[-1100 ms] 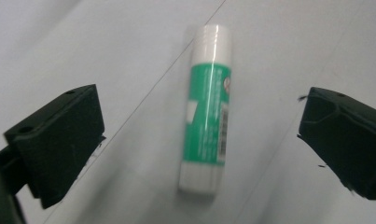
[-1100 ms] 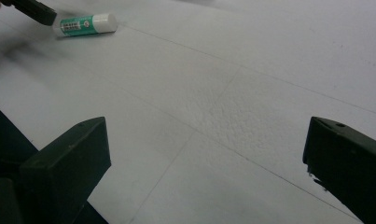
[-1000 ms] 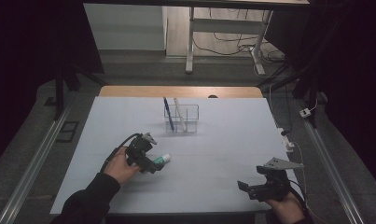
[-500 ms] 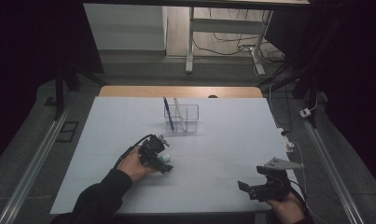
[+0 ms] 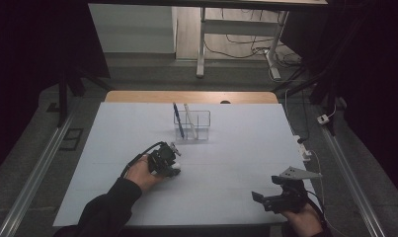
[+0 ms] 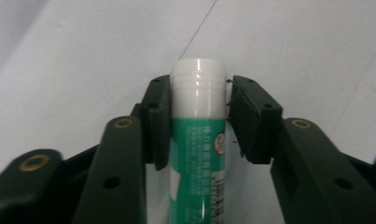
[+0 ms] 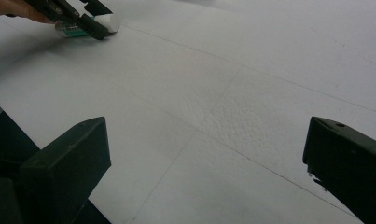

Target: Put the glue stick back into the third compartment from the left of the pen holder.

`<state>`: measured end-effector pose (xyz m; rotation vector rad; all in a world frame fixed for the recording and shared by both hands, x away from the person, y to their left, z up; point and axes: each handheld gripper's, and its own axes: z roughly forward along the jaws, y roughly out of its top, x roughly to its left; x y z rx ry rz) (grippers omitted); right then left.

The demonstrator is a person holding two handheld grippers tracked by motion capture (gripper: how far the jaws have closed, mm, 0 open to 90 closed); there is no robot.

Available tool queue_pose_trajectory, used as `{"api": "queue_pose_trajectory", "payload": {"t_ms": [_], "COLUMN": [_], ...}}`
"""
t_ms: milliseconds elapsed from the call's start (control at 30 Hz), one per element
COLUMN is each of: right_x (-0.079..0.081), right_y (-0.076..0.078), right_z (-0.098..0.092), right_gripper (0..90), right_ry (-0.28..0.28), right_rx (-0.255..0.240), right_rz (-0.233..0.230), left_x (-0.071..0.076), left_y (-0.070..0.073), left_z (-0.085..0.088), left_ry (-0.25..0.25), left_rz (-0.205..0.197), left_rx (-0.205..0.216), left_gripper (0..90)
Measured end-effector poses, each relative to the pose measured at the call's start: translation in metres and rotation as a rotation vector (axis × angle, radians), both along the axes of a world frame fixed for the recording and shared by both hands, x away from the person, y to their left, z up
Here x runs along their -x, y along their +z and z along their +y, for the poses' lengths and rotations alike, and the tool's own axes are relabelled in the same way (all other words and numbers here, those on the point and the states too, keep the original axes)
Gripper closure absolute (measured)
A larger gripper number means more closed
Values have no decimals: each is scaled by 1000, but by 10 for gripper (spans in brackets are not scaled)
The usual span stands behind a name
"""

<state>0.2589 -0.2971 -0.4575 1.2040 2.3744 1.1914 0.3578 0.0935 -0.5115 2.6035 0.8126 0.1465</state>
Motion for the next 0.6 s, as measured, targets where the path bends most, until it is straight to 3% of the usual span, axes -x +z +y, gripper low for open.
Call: {"api": "queue_pose_trajectory", "payload": {"t_ms": [300, 600], "right_x": [0, 0], "right_y": [0, 0], "right_z": [0, -1], "right_gripper": [2, 2], "right_ry": [1, 0], "right_rx": [0, 0], "right_rz": [1, 0], "left_x": [1, -2], "left_y": [1, 3], "left_z": [-2, 9], "left_ry": [46, 86], "left_rz": [18, 17], "left_rx": [-3, 94], "left_gripper": [649, 650]}}
